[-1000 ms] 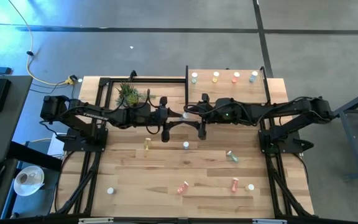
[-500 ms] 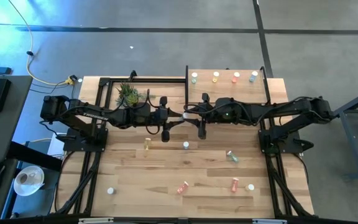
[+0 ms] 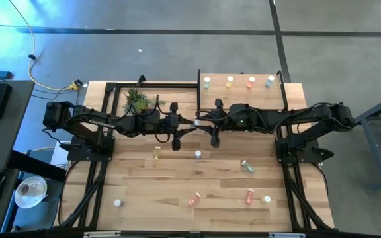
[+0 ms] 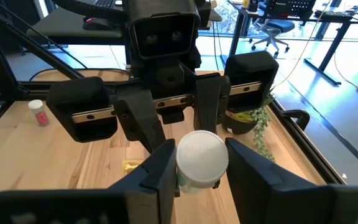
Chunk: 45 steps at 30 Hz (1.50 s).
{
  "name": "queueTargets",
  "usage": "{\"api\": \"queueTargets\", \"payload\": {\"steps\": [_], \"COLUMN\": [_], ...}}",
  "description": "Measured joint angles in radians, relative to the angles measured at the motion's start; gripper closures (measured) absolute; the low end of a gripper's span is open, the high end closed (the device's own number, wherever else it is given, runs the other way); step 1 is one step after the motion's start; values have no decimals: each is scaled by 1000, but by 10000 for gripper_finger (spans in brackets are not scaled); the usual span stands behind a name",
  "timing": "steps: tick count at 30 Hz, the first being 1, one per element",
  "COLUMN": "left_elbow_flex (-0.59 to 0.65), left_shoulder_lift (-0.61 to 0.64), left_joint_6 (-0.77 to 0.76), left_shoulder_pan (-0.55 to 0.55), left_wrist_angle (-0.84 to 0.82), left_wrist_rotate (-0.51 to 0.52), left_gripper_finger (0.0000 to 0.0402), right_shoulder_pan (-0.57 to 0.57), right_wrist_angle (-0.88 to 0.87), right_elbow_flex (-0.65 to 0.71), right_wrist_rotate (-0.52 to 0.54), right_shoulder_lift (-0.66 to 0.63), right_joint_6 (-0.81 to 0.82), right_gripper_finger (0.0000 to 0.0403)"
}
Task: Pick and place medicine bottles onto shelf by color
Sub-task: Put the light blue pill bottle aligned with the other light blue pill bottle on the shelf
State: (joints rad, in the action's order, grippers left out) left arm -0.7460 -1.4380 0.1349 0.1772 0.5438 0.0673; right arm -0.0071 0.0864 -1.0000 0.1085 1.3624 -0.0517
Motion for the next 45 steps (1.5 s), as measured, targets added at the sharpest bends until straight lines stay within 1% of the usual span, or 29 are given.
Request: {"api": "queueTargets", "payload": {"steps": [10,13,17,24,27,30,34,36,41,45], "left_elbow_flex": [0,0,0,0,0,0,0,0,0,0], "left_shoulder_lift": [0,0,0,0,0,0,0,0,4,6], "left_joint_6": [0,0,-1,-28,-53,-53,-53,-53,-41,-37], "left_shoulder_pan": [0,0,0,0,0,-1,-1,-1,0,0], "left_wrist_angle": [0,0,0,3,3,3,1,0,-2,-10], "left_wrist_rotate": [0,0,0,4,40,67,70,74,76,83], "left_gripper_finger": [306,297,266,196,172,156,150,150,153,153], "right_shoulder_pan": [0,0,0,1,1,0,0,1,0,-3], "right_wrist_angle": [0,0,0,-1,-1,-2,-10,-20,-87,-100], "right_elbow_flex": [0,0,0,0,0,0,0,0,0,0], "right_wrist_rotate": [0,-1,-5,-6,-6,-4,-4,20,137,169], "right_shoulder_lift": [0,0,0,0,0,-2,-27,-48,-102,-141], "right_joint_6": [0,0,0,0,0,0,-1,-1,-11,-40], "right_gripper_finger": [298,298,299,299,299,299,299,299,299,299]}}
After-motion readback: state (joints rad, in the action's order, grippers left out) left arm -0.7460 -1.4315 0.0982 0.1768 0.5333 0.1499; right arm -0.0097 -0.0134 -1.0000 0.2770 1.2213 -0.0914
